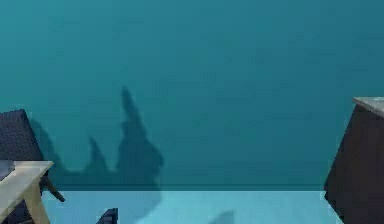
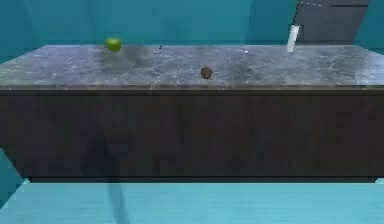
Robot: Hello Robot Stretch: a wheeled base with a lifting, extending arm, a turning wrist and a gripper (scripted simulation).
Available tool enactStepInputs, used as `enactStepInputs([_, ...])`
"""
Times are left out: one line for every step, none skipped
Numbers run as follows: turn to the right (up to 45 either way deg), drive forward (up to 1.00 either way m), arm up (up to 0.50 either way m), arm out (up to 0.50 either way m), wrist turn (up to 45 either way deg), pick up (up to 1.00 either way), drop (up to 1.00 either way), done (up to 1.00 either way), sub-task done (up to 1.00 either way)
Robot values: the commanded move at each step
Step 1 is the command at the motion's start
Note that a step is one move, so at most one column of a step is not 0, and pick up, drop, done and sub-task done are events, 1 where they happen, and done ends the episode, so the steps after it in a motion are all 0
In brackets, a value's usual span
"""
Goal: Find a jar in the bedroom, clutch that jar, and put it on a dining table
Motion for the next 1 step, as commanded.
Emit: enactStepInputs([45.0,0.0,0.0,0.0,0.0,0.0,0.0,0.0,0.0])
